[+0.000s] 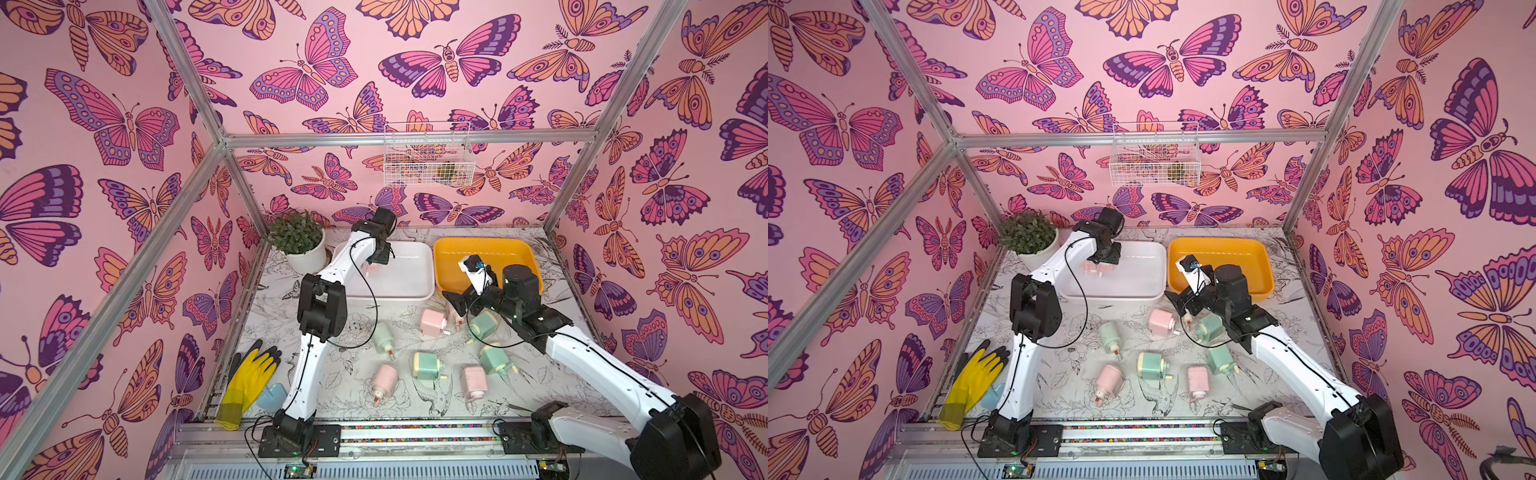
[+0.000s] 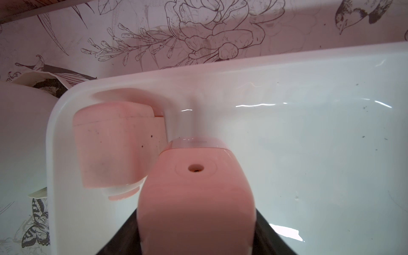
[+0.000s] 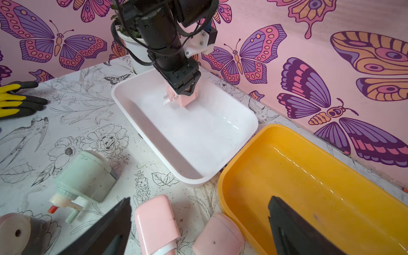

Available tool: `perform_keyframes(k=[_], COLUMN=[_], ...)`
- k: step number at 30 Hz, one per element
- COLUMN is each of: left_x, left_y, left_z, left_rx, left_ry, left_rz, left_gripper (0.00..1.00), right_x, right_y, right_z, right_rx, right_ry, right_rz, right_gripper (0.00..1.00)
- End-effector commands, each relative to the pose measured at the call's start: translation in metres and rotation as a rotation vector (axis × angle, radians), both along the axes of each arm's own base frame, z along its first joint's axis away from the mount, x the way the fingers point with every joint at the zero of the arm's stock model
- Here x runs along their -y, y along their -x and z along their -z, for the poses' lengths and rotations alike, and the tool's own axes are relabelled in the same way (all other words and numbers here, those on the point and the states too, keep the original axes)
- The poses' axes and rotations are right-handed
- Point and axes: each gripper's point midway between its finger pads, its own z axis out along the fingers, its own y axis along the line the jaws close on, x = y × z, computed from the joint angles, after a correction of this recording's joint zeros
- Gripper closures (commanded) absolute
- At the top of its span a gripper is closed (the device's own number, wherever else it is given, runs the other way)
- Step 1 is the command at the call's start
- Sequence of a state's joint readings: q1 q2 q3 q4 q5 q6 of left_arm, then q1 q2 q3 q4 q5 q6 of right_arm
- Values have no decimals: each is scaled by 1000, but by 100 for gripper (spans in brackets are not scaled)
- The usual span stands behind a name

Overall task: Place the pencil sharpeners by color into the storage box
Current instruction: Place the pencil sharpener in the storage box.

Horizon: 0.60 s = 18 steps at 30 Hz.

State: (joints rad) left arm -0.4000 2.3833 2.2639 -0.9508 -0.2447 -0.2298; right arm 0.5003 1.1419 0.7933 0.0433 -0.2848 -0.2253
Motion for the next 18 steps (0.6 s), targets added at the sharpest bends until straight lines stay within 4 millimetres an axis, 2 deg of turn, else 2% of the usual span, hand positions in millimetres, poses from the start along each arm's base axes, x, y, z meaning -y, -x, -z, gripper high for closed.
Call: perform_keyframes(k=[1, 6, 18], left_x=[-1, 0, -3], left_y=[-8, -16, -28], left_z=[5, 7, 18], left_rx=[-4, 7, 16], left_ry=[36, 48, 36], left_rz=[-18, -24, -48], left_gripper=[100, 100, 100], right_x=[-5, -6, -5], right_y=[-4, -6, -4], right_z=[-15, -20, -16], right_rx=[35, 49, 41], right_ry=[-36, -39, -30], right_rz=[3, -1, -1], right_gripper=[1, 1, 1])
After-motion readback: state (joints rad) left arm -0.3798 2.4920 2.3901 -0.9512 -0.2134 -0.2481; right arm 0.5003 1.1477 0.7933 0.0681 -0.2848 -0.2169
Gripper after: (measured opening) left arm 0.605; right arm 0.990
